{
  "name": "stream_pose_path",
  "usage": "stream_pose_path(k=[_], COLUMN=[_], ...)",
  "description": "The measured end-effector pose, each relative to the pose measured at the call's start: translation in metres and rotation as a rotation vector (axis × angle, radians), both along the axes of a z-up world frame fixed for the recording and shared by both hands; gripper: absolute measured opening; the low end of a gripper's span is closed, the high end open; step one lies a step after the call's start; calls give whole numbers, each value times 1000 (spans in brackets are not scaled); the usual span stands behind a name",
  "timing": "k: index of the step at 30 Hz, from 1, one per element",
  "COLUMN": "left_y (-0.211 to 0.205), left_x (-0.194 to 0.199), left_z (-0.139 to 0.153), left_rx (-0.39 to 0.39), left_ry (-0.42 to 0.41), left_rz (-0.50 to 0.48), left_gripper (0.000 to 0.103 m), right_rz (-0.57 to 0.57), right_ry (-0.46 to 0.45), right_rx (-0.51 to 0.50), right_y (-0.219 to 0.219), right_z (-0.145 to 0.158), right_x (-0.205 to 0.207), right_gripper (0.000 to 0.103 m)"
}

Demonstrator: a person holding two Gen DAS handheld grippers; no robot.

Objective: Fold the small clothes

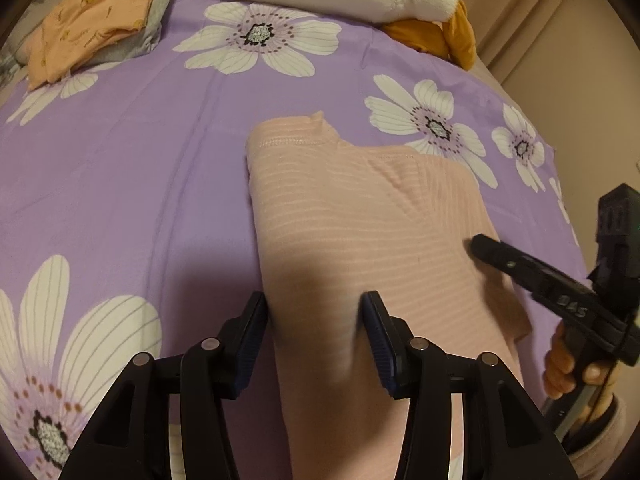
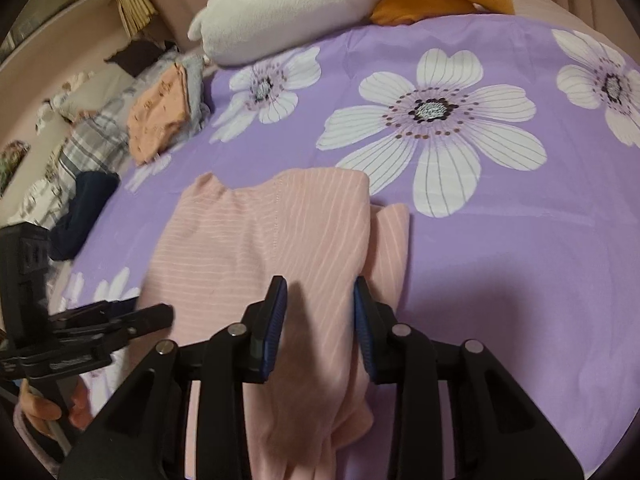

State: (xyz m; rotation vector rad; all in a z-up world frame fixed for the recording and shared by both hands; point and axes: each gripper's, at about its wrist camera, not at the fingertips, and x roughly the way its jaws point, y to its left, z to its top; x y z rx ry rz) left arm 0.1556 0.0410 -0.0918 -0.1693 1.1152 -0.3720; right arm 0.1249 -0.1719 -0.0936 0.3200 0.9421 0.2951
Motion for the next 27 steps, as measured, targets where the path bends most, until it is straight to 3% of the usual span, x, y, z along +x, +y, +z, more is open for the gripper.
stream_pose_path(k=[1,6,9,12,18,22,27], left_y=[1,0,-1,-4,-4,6,10], left_x=[1,4,5,9,14,18,36], left_z=[-1,2,8,7,5,21,37], left_rx=[-7,-5,-10,-4,-5,-9,-41], left_ry=[5,-1,-17,-15,0,-45,-90], left_rz=[3,-5,-14,-20,-23,1,24], left_gripper=[48,48,48,48,48,48,48], right_rz=[0,-49,-87,-82,-110,-134,-57], right_ry=[0,-91,-107,-48,9,-68,-174], right_rx=[-1,19,57,-12,-25,-163,-112], right_y=[0,-7,-19,-15,-16,-13,-8], right_z=[-1,15,18,3,-10,16,46], right_x=[1,-12,-17,-10,-3,-11,-25], right_gripper=[15,5,6,6,9,21,21])
